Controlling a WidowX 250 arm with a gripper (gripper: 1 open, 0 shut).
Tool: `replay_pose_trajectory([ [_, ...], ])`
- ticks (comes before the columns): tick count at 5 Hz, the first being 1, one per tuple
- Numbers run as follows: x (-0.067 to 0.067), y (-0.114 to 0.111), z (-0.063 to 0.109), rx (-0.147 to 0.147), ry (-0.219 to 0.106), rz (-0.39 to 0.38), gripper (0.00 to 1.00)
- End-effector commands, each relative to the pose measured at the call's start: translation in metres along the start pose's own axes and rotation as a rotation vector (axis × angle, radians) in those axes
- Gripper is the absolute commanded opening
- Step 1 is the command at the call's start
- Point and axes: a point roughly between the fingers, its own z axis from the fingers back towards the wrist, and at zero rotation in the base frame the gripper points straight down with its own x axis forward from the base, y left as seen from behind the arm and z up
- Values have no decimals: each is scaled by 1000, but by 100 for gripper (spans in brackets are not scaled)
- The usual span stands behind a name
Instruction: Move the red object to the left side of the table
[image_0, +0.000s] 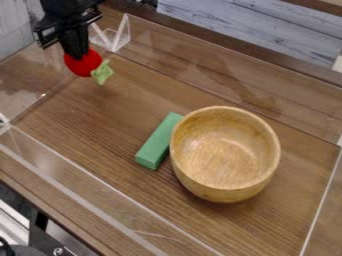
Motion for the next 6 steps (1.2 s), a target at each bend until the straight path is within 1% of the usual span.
replay_pose_trajectory([
  [1,9,-10,13,-34,-40,75,0],
  [2,12,-12,8,-25,-38,157,0],
  [3,16,-13,1,-24,-45,207,0],
  [4,20,-13,-5,-28,-55,231,0],
  [5,20,-13,-10,-32,-63,249,0],
  [6,18,-13,-15,-36,-70,266,0],
])
